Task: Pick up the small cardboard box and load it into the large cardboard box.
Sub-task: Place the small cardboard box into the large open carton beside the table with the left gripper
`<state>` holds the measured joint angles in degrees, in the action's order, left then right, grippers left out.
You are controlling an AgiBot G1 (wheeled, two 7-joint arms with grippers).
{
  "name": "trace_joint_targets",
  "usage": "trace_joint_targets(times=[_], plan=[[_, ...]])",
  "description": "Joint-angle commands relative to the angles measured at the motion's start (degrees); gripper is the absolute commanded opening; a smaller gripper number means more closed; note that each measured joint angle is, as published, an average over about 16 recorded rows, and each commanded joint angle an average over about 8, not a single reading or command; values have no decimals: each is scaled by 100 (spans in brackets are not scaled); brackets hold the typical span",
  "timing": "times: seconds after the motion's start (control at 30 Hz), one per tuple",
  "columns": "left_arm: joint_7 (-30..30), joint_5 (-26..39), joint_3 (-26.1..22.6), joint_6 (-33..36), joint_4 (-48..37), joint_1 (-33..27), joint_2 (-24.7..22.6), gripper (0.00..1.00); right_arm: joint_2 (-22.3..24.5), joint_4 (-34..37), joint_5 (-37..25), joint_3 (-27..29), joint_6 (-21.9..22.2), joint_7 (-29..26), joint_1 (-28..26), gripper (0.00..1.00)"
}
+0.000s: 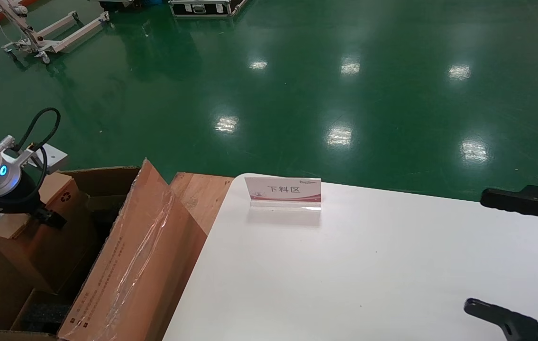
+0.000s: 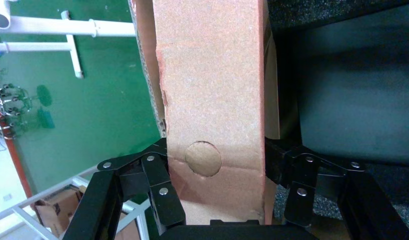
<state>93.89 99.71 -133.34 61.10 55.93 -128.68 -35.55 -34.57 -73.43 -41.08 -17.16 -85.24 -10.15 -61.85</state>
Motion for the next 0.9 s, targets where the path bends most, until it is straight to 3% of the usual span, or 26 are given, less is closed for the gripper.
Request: trace_joint_targets(times=[0.03, 0.2, 0.3, 0.9], plan=[[22, 7, -8, 11, 15, 5, 9, 19, 0, 0, 0, -1, 0, 0, 0, 100], [65, 11, -16, 16, 11, 19, 7, 78, 1, 1, 1, -1, 1, 1, 1, 100], [71, 12, -17, 18, 10, 22, 7, 98, 1, 1, 2, -1, 2, 1, 1, 100], [51, 24, -18, 26, 17, 15, 8, 100, 1, 1, 2, -1, 2, 1, 1, 100]])
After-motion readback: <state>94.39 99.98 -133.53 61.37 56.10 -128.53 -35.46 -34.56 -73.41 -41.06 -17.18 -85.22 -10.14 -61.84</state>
